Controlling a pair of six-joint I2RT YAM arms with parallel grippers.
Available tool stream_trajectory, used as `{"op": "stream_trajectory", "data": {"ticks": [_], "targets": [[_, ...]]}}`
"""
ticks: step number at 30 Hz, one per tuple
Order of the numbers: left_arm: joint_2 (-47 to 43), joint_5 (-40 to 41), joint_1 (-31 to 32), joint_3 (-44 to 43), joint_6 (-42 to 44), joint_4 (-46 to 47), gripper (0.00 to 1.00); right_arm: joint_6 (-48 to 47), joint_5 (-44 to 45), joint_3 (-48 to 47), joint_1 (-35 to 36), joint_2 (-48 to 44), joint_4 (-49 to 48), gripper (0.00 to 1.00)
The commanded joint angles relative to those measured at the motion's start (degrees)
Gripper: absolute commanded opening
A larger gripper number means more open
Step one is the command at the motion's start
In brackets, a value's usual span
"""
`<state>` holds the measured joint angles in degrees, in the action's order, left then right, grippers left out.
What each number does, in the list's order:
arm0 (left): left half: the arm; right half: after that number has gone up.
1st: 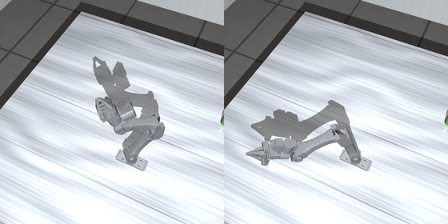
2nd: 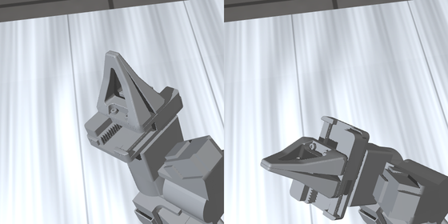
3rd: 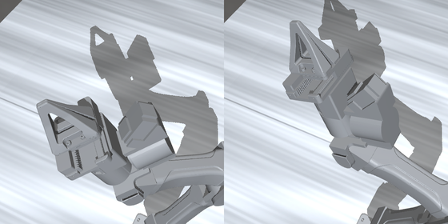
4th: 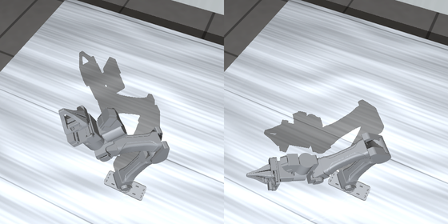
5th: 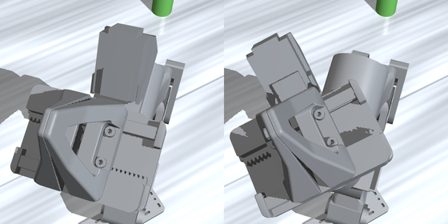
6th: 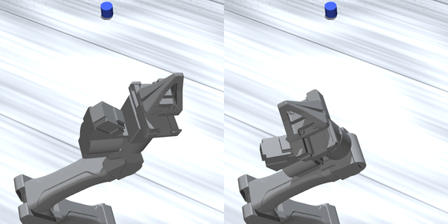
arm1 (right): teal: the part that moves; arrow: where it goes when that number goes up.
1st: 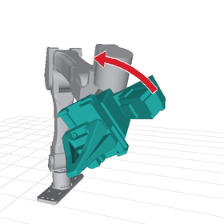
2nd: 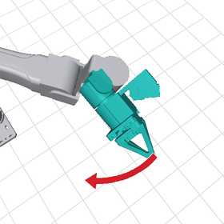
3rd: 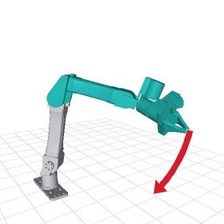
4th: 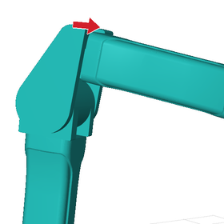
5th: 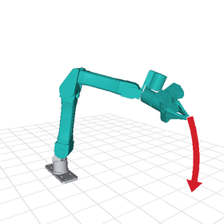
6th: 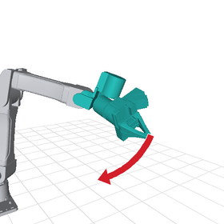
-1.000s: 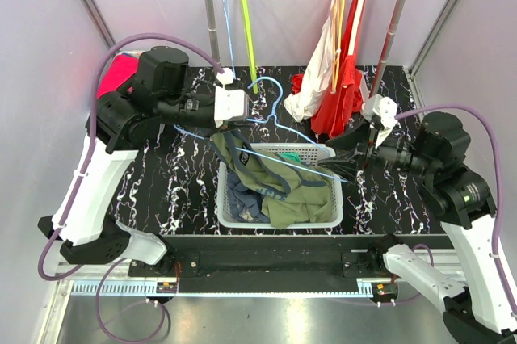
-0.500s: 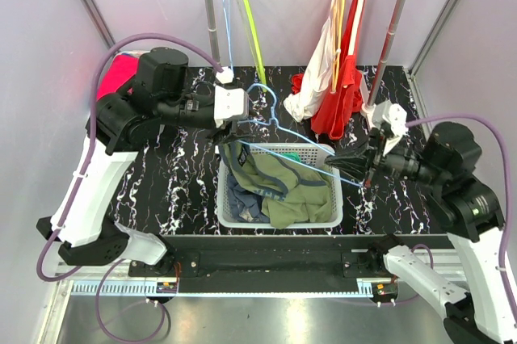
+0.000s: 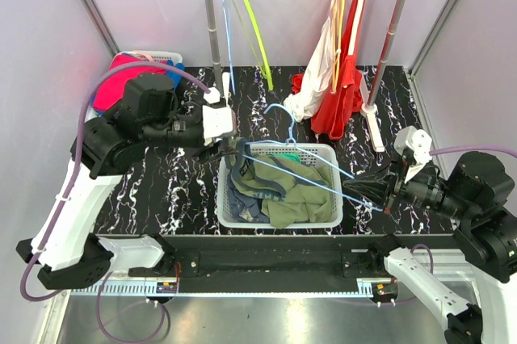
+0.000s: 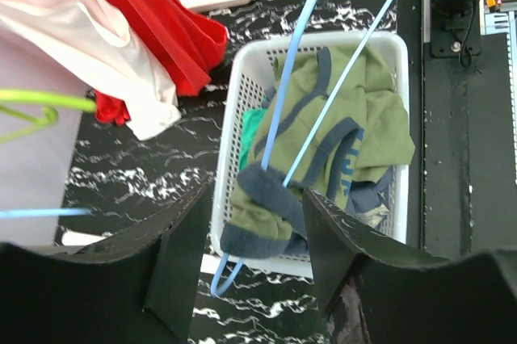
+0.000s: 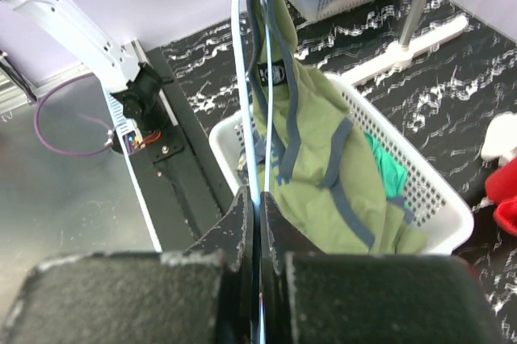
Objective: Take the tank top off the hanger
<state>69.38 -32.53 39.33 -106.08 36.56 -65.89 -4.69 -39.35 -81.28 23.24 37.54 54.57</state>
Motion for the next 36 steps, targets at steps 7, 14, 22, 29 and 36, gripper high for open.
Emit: {"op": "stream_trajectory", "data": {"ticks": [7, 14, 22, 29, 36], "targets": [[-3.8, 2.7, -0.7, 16.4, -3.5, 8.5, 0.56, 1.7, 4.1, -6.1, 0.0, -0.6, 10.3, 0.0], [-5.7, 4.6, -1.4, 24.3, -3.8, 12.2, 0.42, 1.7, 8.7, -10.2, -0.1, -1.4, 14.9, 0.0], [-5.7, 6.3, -1.7, 28.6, -3.2, 14.6, 0.0, 0.5, 16.0, -14.7, 0.0, -3.3, 15.9, 0.0], [-4.9, 12.3, -2.2, 23.9, -3.9, 15.7, 0.0, 0.1, 25.4, -18.0, 0.0, -4.0, 12.2, 0.0], [-2.7, 7.7, -0.1, 24.2, -6.9, 16.7, 0.07, 2.8, 32.3, -16.5, 0.0, 0.1, -0.5, 0.0]]}}
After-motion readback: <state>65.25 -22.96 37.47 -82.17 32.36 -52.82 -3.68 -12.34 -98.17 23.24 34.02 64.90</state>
